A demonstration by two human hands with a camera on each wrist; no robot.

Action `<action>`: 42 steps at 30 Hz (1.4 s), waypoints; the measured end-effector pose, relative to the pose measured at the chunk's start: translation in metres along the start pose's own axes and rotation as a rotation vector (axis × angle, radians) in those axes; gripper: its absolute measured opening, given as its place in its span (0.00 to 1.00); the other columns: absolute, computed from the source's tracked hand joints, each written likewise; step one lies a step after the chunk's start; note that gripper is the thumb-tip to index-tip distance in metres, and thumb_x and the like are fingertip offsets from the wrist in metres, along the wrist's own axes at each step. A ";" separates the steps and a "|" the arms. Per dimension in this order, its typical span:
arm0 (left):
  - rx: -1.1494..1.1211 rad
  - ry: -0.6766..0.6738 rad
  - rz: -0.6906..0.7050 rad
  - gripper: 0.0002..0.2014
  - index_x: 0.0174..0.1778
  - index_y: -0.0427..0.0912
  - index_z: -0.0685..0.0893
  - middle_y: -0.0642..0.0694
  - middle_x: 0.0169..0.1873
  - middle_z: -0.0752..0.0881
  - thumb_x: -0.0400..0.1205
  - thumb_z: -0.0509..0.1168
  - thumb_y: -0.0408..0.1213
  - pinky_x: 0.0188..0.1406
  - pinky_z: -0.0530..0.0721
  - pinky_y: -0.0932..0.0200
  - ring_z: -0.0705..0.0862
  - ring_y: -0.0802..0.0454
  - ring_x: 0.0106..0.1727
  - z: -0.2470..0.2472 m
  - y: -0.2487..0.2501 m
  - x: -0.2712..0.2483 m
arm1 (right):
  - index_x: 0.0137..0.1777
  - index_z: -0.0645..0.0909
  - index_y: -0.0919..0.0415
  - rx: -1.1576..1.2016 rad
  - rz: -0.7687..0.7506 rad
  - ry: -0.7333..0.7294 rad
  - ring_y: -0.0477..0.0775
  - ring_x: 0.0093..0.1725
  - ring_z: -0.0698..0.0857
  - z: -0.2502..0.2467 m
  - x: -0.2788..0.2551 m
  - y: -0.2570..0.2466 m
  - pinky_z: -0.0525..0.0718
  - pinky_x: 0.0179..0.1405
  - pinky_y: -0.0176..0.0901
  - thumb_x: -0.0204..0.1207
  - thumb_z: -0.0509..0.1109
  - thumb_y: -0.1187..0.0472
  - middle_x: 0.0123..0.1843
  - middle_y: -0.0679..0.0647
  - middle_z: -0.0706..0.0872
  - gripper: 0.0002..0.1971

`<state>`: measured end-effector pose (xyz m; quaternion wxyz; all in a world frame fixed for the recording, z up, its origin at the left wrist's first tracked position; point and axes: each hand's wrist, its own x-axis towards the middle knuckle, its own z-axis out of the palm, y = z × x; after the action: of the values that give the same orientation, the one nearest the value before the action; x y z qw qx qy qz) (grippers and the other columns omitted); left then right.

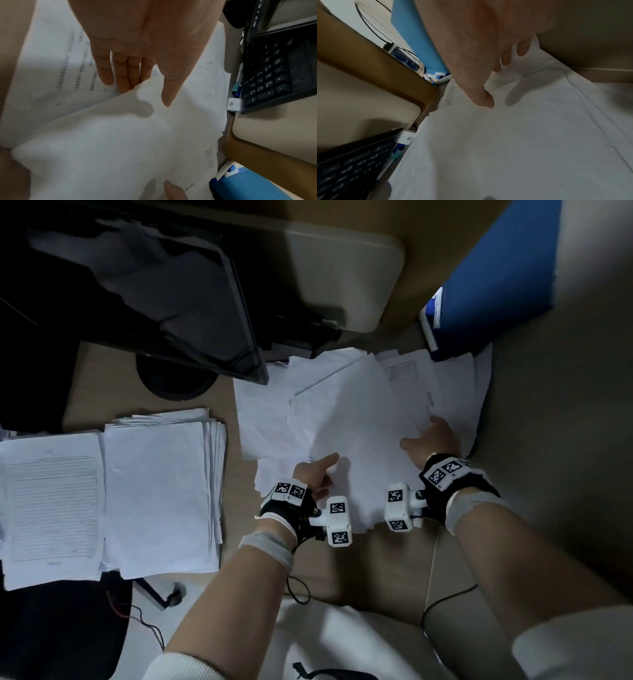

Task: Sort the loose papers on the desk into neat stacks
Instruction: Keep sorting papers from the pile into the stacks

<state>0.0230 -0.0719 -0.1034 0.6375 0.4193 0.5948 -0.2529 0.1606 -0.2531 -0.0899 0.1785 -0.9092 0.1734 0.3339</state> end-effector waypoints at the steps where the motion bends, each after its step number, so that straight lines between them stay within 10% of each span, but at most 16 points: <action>1: -0.024 0.015 0.004 0.22 0.38 0.33 0.85 0.42 0.22 0.83 0.67 0.82 0.50 0.45 0.85 0.43 0.82 0.44 0.29 0.001 0.001 0.001 | 0.82 0.64 0.56 -0.042 -0.004 0.019 0.65 0.78 0.71 0.000 0.003 0.001 0.72 0.75 0.62 0.63 0.77 0.49 0.79 0.58 0.72 0.46; 10: -0.010 0.005 0.077 0.12 0.39 0.39 0.82 0.46 0.22 0.77 0.75 0.78 0.40 0.32 0.74 0.55 0.73 0.51 0.23 -0.001 0.009 -0.005 | 0.78 0.59 0.55 -0.162 0.085 -0.101 0.69 0.76 0.70 0.007 0.002 -0.004 0.67 0.76 0.65 0.62 0.78 0.43 0.77 0.63 0.70 0.47; 14: 0.034 -0.043 0.127 0.09 0.48 0.39 0.85 0.38 0.46 0.88 0.79 0.75 0.39 0.54 0.85 0.46 0.86 0.42 0.44 -0.007 0.002 -0.004 | 0.72 0.72 0.61 -0.202 0.119 -0.261 0.69 0.63 0.78 0.012 -0.019 0.005 0.79 0.65 0.55 0.67 0.74 0.37 0.61 0.63 0.79 0.40; 18: 0.225 0.091 0.225 0.24 0.59 0.32 0.85 0.33 0.56 0.89 0.74 0.76 0.44 0.62 0.86 0.38 0.88 0.35 0.57 -0.016 -0.003 -0.003 | 0.75 0.74 0.59 -0.242 0.169 -0.313 0.68 0.74 0.72 0.030 -0.051 0.014 0.75 0.70 0.56 0.68 0.70 0.29 0.75 0.67 0.73 0.44; 22: 0.363 0.133 0.315 0.20 0.64 0.29 0.83 0.35 0.59 0.88 0.79 0.72 0.36 0.63 0.84 0.42 0.86 0.37 0.59 -0.029 -0.002 -0.012 | 0.70 0.77 0.66 0.069 0.225 -0.231 0.66 0.63 0.84 0.044 -0.060 0.015 0.84 0.57 0.53 0.60 0.78 0.31 0.68 0.65 0.82 0.47; 26: 0.404 0.205 0.352 0.17 0.65 0.30 0.83 0.34 0.59 0.88 0.80 0.67 0.31 0.61 0.84 0.47 0.86 0.35 0.60 -0.058 -0.002 -0.011 | 0.82 0.61 0.61 0.205 0.180 -0.026 0.66 0.81 0.65 0.051 -0.060 0.010 0.70 0.77 0.63 0.61 0.81 0.38 0.82 0.63 0.64 0.54; 32: 0.347 0.217 0.352 0.19 0.69 0.29 0.80 0.34 0.63 0.86 0.83 0.66 0.32 0.56 0.81 0.54 0.85 0.38 0.59 -0.092 -0.002 -0.001 | 0.83 0.62 0.59 0.254 0.189 -0.220 0.64 0.73 0.75 0.067 -0.064 0.003 0.73 0.55 0.47 0.74 0.74 0.47 0.81 0.62 0.67 0.41; 39: 0.344 0.034 0.291 0.30 0.71 0.32 0.77 0.36 0.64 0.86 0.76 0.77 0.42 0.65 0.84 0.40 0.86 0.37 0.61 -0.070 -0.012 0.000 | 0.75 0.73 0.63 0.381 0.129 -0.319 0.60 0.66 0.82 0.085 -0.082 0.002 0.79 0.66 0.49 0.62 0.78 0.45 0.70 0.56 0.82 0.42; 42: 0.451 0.030 0.338 0.24 0.70 0.30 0.78 0.36 0.64 0.85 0.80 0.72 0.36 0.65 0.84 0.44 0.85 0.37 0.63 -0.064 -0.012 -0.002 | 0.64 0.82 0.66 0.366 0.121 -0.300 0.59 0.55 0.86 0.085 -0.081 0.008 0.83 0.60 0.50 0.70 0.79 0.53 0.61 0.57 0.88 0.26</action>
<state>-0.0219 -0.0247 -0.1008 0.5522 0.6477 0.4545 -0.2626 0.0532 -0.2071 -0.0979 0.3439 -0.7898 0.2567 0.4382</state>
